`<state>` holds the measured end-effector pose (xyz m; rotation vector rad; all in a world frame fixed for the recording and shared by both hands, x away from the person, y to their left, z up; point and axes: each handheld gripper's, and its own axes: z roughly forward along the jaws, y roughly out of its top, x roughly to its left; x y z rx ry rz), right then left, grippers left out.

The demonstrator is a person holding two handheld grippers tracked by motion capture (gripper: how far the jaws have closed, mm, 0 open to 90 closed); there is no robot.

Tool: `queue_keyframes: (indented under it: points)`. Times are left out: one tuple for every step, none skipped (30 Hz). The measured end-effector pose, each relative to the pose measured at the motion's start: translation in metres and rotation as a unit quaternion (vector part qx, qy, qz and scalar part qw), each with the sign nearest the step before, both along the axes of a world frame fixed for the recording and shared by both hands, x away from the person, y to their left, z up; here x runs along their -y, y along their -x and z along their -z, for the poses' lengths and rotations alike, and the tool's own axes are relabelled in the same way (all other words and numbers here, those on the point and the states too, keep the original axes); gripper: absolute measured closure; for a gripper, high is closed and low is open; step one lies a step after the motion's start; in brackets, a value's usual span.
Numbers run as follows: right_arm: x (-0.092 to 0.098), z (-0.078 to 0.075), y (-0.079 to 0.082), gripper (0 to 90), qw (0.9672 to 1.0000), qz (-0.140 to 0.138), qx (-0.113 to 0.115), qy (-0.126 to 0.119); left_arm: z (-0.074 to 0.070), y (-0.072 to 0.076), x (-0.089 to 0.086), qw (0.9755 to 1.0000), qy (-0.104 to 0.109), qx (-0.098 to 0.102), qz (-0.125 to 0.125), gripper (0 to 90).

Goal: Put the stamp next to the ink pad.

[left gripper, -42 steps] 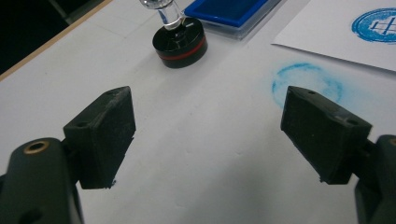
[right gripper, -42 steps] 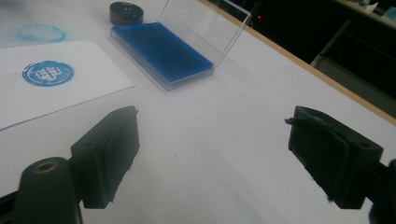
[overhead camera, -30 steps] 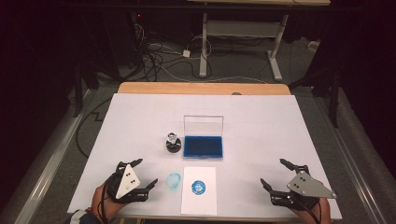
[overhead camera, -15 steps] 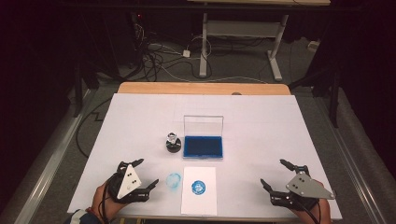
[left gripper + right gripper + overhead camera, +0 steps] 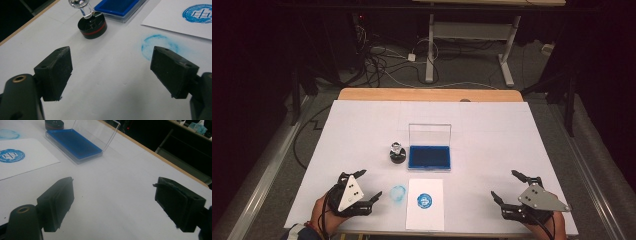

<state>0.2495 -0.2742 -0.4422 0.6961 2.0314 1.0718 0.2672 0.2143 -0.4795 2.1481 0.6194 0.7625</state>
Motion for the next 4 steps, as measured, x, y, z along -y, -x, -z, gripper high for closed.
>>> queue_keyframes:
  points:
    - [-0.0001, 0.0003, -0.0003, 15.4, 1.0, 0.0, -0.001, 0.0, -0.0001, -0.0002, -0.0002, 1.0, 0.0, -0.001, 0.0, 17.2]
    - [-0.0002, 0.0006, -0.0005, 15.5, 1.0, 0.001, -0.001, 0.0, 0.0, -0.0005, -0.0003, 1.0, 0.0, -0.001, 0.0, 17.2]
    - [-0.0003, 0.0008, -0.0008, 15.5, 1.0, 0.001, -0.001, 0.0, -0.0002, -0.0009, -0.0005, 1.0, 0.002, -0.002, 0.001, 17.2]
    - [-0.0004, 0.0009, -0.0009, 15.5, 1.0, 0.001, -0.002, 0.0, -0.0006, -0.0014, -0.0008, 1.0, 0.004, -0.002, 0.001, 17.2]
